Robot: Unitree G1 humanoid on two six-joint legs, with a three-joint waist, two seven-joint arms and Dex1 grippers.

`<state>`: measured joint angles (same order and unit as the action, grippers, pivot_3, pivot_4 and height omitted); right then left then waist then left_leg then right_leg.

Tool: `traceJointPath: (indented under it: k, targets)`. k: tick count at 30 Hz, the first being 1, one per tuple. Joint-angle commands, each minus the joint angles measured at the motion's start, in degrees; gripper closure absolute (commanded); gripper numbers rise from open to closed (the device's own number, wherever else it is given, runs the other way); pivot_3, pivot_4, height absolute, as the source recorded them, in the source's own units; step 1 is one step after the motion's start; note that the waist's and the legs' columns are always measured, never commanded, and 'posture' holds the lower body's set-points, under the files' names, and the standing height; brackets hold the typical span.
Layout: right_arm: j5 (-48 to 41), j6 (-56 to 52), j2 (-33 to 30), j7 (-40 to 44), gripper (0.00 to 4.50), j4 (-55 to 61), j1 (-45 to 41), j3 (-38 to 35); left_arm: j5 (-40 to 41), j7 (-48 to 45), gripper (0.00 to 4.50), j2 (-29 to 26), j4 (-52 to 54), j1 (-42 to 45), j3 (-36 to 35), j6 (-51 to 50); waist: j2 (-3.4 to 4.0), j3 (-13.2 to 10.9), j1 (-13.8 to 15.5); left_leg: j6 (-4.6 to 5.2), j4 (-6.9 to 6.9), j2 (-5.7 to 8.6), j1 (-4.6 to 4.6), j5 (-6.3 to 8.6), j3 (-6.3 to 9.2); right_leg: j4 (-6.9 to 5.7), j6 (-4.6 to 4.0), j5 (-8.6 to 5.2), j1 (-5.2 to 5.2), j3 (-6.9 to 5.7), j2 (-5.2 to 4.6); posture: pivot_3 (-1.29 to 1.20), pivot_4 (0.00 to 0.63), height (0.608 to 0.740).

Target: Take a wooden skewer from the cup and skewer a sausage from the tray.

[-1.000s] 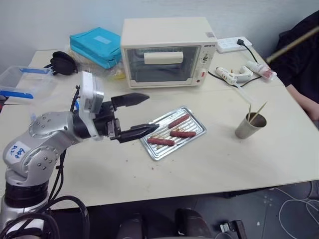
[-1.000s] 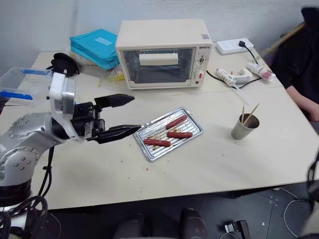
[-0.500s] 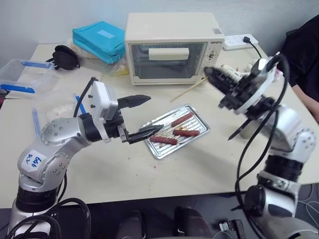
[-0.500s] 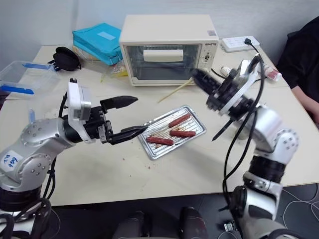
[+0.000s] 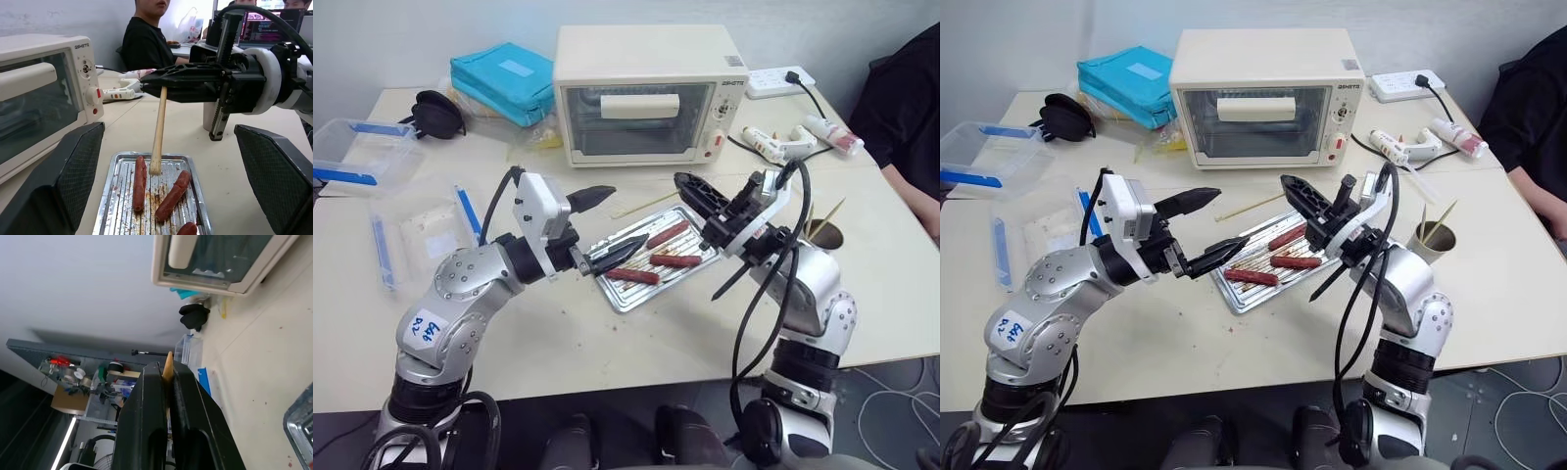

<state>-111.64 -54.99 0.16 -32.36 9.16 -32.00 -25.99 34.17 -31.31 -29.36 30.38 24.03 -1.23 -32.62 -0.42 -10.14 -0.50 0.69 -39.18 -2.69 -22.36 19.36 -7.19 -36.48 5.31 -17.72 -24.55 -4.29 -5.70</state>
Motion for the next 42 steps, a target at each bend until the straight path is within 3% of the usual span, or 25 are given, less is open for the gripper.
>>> traceJointPath:
  k: [1,5,6,8,14,26,29,34,42]
  targets:
    - [-1.36,0.74,0.74,0.12,4.42,3.78,-0.08,0.51,-0.36,-2.16,0.0,-0.39,-1.24,0.92,0.42,0.99,0.0,0.0,-0.11,0.0,0.0,0.0,0.0,0.0,0.0,0.0,0.0,0.0,0.0,0.0,0.0,0.0,0.15,0.74]
    - [-1.36,0.42,0.82,0.93,4.42,5.65,1.05,1.28,-0.4,-3.97,0.0,0.83,-3.89,2.89,1.78,1.13,0.0,0.0,-0.11,0.0,0.0,0.01,0.0,0.0,0.02,0.0,0.0,0.0,0.01,-0.02,0.0,0.0,0.15,0.74]
    - [-1.36,0.66,1.0,0.92,4.48,5.97,1.21,1.31,-0.35,-4.45,0.18,0.96,-4.18,3.1,2.1,1.09,0.0,0.0,-0.11,0.0,0.0,0.01,0.0,0.0,0.01,0.01,0.0,0.0,0.01,-0.02,-0.01,0.0,0.15,0.74]
    - [-1.36,1.08,1.35,0.92,4.5,6.5,1.4,1.29,-0.42,-5.14,0.58,1.21,-4.66,3.37,2.41,1.2,0.0,0.0,-0.15,0.0,0.0,0.02,0.0,0.0,0.01,0.01,0.0,0.0,0.01,-0.01,-0.02,0.0,0.15,0.74]
    - [-1.36,1.17,0.5,1.94,4.5,7.75,2.55,1.73,-0.9,-6.4,2.36,1.97,-6.23,5.51,2.44,1.37,0.0,0.0,-0.53,0.0,0.01,0.0,0.0,0.0,0.02,0.01,0.0,0.0,0.0,-0.01,0.01,0.0,0.15,0.74]
    - [-1.36,0.52,-1.78,3.72,4.5,7.04,4.73,2.09,-0.51,-6.19,2.36,2.07,-5.42,6.43,2.26,0.61,0.0,0.0,-1.04,0.0,0.01,0.0,0.01,0.0,0.03,0.0,-0.01,0.0,0.01,-0.01,0.0,0.0,0.15,0.74]
    - [-1.36,0.66,-1.92,4.04,4.5,6.91,4.37,2.14,-0.53,-6.55,2.92,2.03,-4.95,5.51,2.69,0.69,0.0,0.0,-1.01,0.0,0.0,0.0,0.0,0.0,0.03,0.0,-0.01,0.0,0.01,-0.01,0.0,0.0,0.15,0.74]
    - [-1.36,1.06,-1.12,4.49,4.5,7.23,3.4,1.99,-0.8,-6.26,4.36,2.45,-5.13,5.12,2.97,0.54,0.0,0.0,-1.01,0.0,0.0,0.0,0.0,0.0,0.04,-0.01,-0.01,0.0,0.01,-0.01,0.0,0.0,0.15,0.74]
    - [-1.36,1.34,-1.0,5.44,4.5,7.73,2.93,1.88,-1.09,-5.7,4.47,2.61,-5.5,5.55,2.78,0.4,0.0,0.0,-1.02,0.0,0.0,0.0,0.01,0.0,0.03,-0.01,-0.01,0.0,0.01,-0.01,0.0,0.0,0.15,0.74]
